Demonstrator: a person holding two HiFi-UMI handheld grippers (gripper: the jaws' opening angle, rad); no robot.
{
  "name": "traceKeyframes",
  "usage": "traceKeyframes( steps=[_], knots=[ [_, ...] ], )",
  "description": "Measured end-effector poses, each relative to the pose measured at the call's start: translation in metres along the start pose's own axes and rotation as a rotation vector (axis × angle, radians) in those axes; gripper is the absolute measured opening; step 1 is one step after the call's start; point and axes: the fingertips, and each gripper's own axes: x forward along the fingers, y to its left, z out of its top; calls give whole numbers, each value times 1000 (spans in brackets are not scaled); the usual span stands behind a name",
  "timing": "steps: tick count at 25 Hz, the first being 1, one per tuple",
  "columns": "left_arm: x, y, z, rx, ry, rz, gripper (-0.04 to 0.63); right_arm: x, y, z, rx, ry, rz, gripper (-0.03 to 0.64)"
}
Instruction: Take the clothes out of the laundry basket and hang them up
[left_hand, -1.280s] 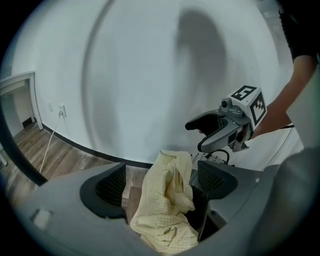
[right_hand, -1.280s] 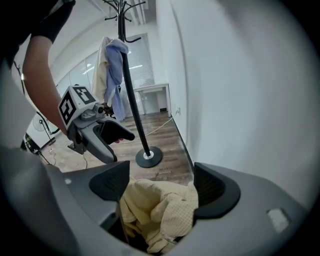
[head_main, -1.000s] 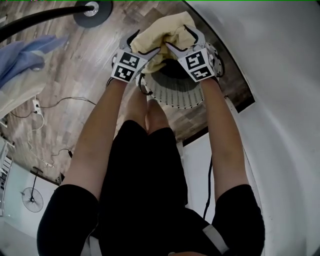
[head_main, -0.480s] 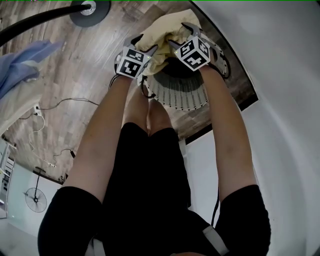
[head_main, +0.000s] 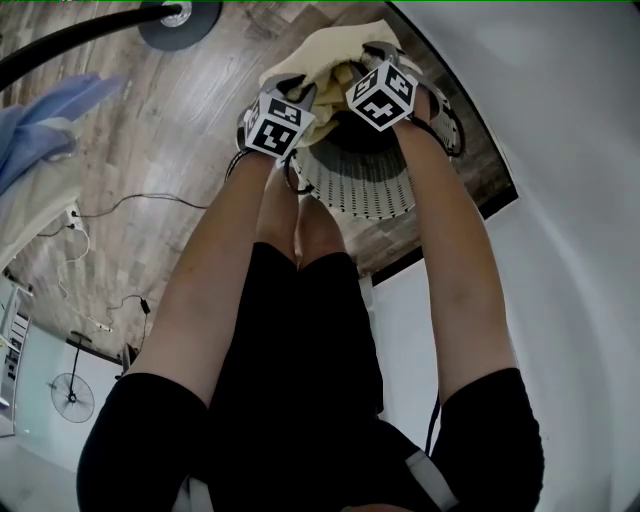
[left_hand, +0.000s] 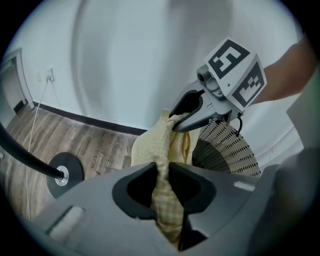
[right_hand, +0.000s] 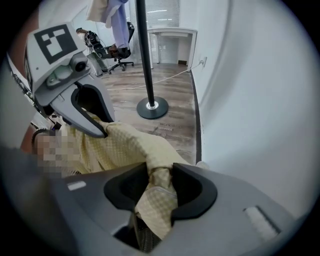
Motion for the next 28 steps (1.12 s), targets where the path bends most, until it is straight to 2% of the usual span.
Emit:
traceKeyframes(
  steps=[4,7,9,18,28],
  knots=[
    [-10,-4,5,1,-41,27,61,-10,4,-2,-19,-7,-19,118],
    [-23,-7,11,13,-71,37,15,-21,5,0,-8,-21,-27,108],
    [-34,-5,16,10,-89,48,12,-32,2,9,27,-48,-39,40],
    [-112,-10,59,-24,-275,91,11,-117,-4,62,162,-241,-86,34],
    [-225,-48,123,-44,-498,140,9,-248,1,108,247,-437,-166,33]
  ],
)
